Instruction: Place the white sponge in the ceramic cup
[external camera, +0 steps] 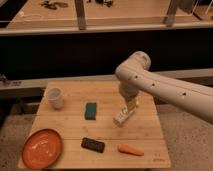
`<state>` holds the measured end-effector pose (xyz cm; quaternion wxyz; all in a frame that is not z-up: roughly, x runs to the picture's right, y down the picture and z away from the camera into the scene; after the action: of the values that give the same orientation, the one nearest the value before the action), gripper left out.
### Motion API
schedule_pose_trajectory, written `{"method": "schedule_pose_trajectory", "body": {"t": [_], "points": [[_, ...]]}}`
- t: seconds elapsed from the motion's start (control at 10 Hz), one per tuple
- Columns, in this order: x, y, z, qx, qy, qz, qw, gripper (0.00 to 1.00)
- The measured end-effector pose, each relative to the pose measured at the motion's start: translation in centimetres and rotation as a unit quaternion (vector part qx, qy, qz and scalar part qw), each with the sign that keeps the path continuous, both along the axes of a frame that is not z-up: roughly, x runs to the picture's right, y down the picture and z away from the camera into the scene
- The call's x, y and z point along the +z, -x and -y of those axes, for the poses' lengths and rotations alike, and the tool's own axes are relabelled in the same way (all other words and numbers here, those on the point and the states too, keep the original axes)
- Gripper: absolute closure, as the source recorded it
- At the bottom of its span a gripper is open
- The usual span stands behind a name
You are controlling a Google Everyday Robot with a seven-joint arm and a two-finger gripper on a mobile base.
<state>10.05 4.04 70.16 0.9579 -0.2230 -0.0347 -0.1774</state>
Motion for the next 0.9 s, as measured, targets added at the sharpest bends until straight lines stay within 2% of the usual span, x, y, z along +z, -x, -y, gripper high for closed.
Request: {"method": "schedule_pose_trajectory", "body": {"t": [0.4,0.5,0.9], "points": [[0.6,2.1,1.3,-0.034,-0.010,0.028,0.9990,0.24],[0.9,3.3,1.6,-0.048,-0.014,0.040,0.9980,0.20],[2.1,5.7,2.4,-0.081,-0.023,0.070,0.9940,0.20]]}}
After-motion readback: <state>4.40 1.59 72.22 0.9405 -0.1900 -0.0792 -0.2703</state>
